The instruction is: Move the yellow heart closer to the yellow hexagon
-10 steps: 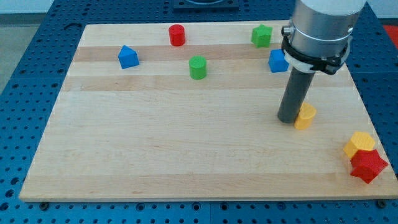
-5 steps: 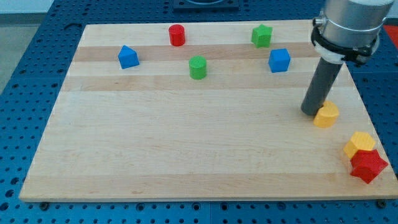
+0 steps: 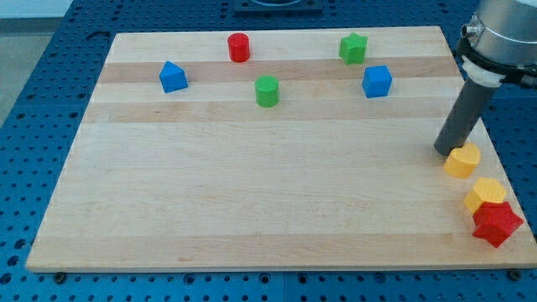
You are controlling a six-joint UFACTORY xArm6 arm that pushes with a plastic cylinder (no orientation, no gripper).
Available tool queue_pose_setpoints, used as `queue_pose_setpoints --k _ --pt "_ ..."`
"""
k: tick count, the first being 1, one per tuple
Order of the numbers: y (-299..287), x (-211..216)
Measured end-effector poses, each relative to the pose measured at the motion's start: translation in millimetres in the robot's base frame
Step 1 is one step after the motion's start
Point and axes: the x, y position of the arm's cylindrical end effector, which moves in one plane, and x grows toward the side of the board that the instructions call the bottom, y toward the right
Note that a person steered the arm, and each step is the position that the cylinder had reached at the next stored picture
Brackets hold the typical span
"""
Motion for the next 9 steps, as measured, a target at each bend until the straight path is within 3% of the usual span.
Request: queue_pose_setpoints --k 9 --pt "23.5 17.0"
